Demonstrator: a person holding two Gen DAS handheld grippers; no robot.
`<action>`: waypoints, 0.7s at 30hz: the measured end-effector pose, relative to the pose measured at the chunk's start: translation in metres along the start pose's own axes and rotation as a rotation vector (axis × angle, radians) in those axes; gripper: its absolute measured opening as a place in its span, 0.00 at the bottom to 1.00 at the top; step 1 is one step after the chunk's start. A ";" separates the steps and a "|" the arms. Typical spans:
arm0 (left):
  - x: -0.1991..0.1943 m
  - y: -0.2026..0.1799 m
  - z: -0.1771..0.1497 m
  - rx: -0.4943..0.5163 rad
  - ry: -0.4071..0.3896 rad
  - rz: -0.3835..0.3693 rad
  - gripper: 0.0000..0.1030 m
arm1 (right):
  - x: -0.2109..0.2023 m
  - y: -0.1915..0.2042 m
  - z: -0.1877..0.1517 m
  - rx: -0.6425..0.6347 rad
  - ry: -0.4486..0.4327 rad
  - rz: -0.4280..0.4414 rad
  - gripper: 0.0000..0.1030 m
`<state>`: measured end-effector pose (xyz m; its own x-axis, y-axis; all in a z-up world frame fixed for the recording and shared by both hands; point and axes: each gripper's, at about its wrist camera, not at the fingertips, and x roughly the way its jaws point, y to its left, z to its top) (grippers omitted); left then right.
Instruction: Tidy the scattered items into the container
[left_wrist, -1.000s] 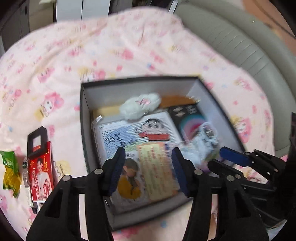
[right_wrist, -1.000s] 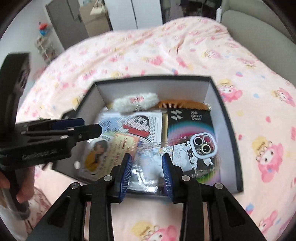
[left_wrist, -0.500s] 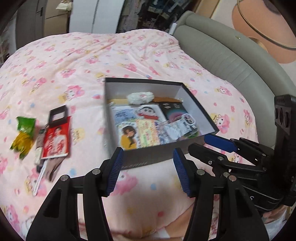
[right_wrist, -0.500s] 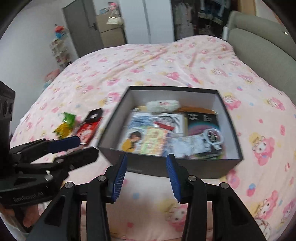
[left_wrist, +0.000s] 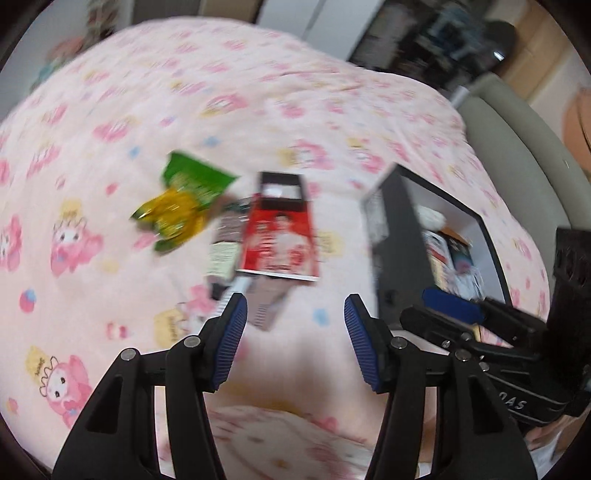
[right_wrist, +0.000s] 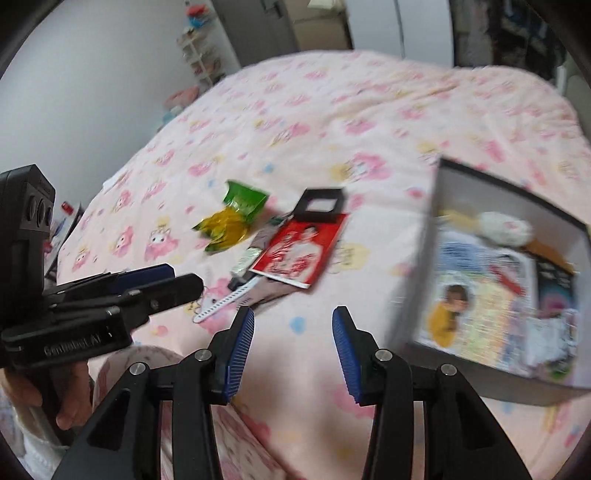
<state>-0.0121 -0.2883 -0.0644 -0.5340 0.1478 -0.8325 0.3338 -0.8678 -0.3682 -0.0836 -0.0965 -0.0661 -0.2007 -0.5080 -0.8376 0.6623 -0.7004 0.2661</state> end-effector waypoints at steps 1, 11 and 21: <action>0.006 0.014 0.005 -0.044 0.017 -0.016 0.54 | 0.013 0.002 0.004 -0.001 0.022 0.003 0.39; 0.098 0.047 0.038 -0.318 0.191 -0.135 0.47 | 0.103 -0.018 0.034 0.086 0.144 -0.115 0.39; 0.154 0.071 0.038 -0.494 0.333 -0.141 0.48 | 0.149 -0.052 0.045 0.207 0.229 -0.065 0.39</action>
<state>-0.1004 -0.3454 -0.2026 -0.3542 0.4549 -0.8171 0.6408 -0.5183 -0.5663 -0.1803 -0.1582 -0.1829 -0.0541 -0.3492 -0.9355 0.4876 -0.8268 0.2804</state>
